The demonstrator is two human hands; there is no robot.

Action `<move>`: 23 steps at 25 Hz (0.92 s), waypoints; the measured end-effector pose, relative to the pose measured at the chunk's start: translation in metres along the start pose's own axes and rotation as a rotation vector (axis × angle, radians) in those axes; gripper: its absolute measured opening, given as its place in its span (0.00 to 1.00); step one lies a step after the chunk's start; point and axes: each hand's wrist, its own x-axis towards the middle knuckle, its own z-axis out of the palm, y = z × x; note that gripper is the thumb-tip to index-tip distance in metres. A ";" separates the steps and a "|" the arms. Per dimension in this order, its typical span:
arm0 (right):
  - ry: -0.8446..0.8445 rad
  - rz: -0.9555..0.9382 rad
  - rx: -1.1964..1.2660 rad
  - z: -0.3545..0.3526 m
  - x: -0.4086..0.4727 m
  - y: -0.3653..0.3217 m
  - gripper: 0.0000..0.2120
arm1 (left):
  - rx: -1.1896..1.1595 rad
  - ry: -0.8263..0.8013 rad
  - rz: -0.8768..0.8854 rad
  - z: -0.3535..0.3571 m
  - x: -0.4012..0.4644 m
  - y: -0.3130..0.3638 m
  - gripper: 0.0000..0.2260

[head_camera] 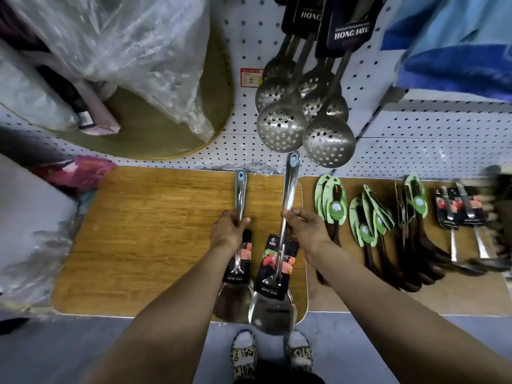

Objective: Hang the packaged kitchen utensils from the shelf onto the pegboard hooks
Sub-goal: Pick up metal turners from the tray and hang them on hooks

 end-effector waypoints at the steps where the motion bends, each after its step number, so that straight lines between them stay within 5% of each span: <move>1: 0.009 -0.020 0.000 -0.008 -0.005 0.000 0.05 | -0.014 0.021 -0.044 0.004 0.004 0.003 0.16; 8: 0.050 -0.014 0.054 -0.053 -0.027 0.017 0.11 | -0.061 0.024 -0.172 0.028 -0.001 0.006 0.14; 16: 0.148 -0.083 0.141 -0.163 -0.101 0.013 0.11 | -0.167 -0.115 0.095 0.083 -0.117 0.053 0.06; 23: 0.270 -0.284 0.199 -0.363 -0.215 0.002 0.15 | -0.196 -0.171 0.311 0.174 -0.294 0.162 0.06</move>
